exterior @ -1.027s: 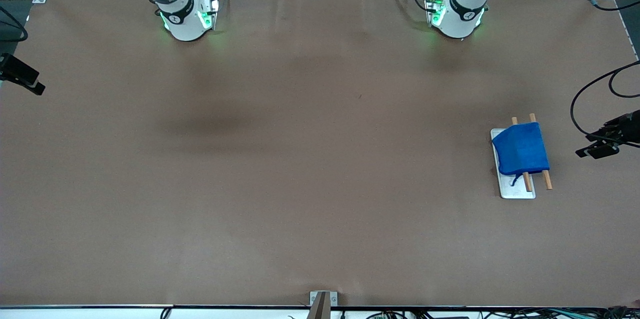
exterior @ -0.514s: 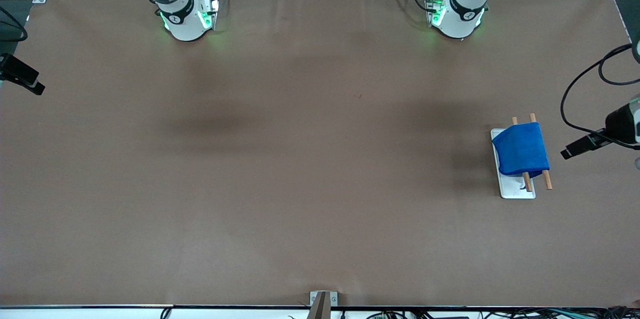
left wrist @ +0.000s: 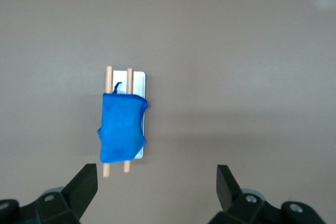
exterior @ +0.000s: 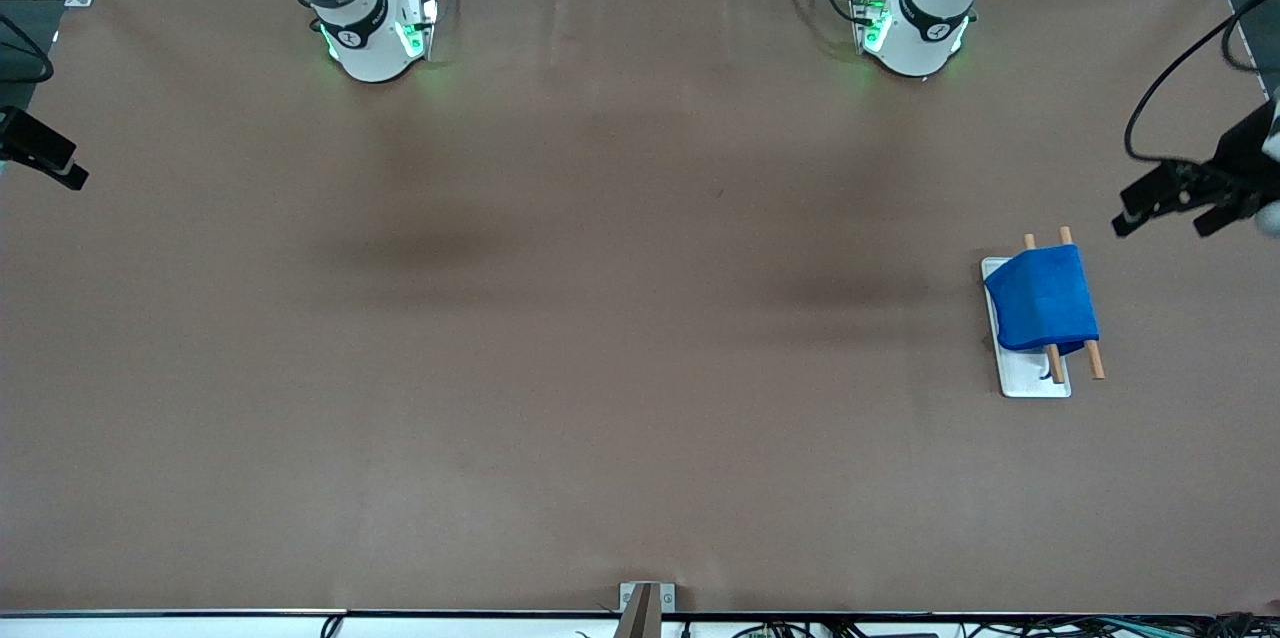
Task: Right arm passes towel to left arm to hang
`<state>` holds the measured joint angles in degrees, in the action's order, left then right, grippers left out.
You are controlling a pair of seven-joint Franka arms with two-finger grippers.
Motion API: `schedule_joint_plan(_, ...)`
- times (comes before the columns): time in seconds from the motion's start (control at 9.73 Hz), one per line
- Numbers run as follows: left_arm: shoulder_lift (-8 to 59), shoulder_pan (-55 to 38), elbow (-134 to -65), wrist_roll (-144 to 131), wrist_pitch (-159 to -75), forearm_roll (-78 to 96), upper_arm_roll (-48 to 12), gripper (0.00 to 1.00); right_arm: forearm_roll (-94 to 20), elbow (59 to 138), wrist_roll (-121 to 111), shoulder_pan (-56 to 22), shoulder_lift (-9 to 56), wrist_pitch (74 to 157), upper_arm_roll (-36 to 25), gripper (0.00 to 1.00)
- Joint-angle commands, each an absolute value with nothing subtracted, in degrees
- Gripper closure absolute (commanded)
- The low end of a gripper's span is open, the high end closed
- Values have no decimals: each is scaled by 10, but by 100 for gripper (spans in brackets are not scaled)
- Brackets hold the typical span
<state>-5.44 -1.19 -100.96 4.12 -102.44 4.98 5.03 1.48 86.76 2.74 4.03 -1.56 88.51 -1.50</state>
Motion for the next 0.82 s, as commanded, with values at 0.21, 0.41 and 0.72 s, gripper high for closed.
schedule_joint_plan(0.21, -11, 0, -899, 49, -912, 13, 30, 0, 16, 872, 35, 45, -23, 882, -12, 0)
schedule_joint_plan(0.41, 17, 2, -845, 46, -870, 12, 20, 0, 16, 872, 35, 45, -23, 882, -12, 0)
schedule_joint_plan(0.72, -3, 10, -877, 27, -874, 12, 6, 0, 17, 872, 35, 46, -23, 882, -13, 0)
